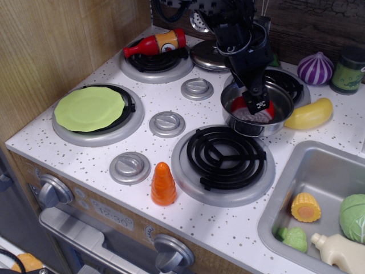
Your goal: Take sushi out of pan
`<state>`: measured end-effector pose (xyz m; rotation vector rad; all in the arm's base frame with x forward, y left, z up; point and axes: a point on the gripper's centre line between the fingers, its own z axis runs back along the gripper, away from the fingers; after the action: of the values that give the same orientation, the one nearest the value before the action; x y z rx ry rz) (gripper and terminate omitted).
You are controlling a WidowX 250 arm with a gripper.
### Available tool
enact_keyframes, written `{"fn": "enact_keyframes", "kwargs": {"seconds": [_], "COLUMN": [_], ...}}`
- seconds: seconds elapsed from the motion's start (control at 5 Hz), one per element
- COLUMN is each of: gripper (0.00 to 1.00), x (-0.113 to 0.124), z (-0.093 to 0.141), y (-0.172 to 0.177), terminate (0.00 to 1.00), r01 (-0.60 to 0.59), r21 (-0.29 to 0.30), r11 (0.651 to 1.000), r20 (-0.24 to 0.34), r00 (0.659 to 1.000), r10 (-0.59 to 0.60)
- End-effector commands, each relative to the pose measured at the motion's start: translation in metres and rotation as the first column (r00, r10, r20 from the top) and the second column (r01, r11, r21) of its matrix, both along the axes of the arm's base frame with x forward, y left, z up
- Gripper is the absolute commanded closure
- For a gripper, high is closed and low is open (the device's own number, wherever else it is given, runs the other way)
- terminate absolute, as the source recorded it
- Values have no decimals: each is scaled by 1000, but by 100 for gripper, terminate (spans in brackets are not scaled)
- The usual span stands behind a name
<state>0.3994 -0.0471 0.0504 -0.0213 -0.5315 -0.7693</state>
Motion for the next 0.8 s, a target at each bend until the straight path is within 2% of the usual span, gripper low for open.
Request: {"fn": "enact_keyframes", "kwargs": {"seconds": [0.0, 0.2, 0.4, 0.6], "gripper": [0, 100, 100, 100], "x": [4, 6, 5, 8], "z": [-3, -1, -3, 24], "y": [-12, -12, -13, -7], "terminate": [0, 0, 0, 0], "r01": [7, -6, -5, 1], "r21": [-41, -43, -56, 11], "r11": [999, 999, 998, 1000], "r20": [49, 27, 19, -18], "r00": [999, 1000, 1000, 1000], "r10": [-5, 7, 6, -1]}}
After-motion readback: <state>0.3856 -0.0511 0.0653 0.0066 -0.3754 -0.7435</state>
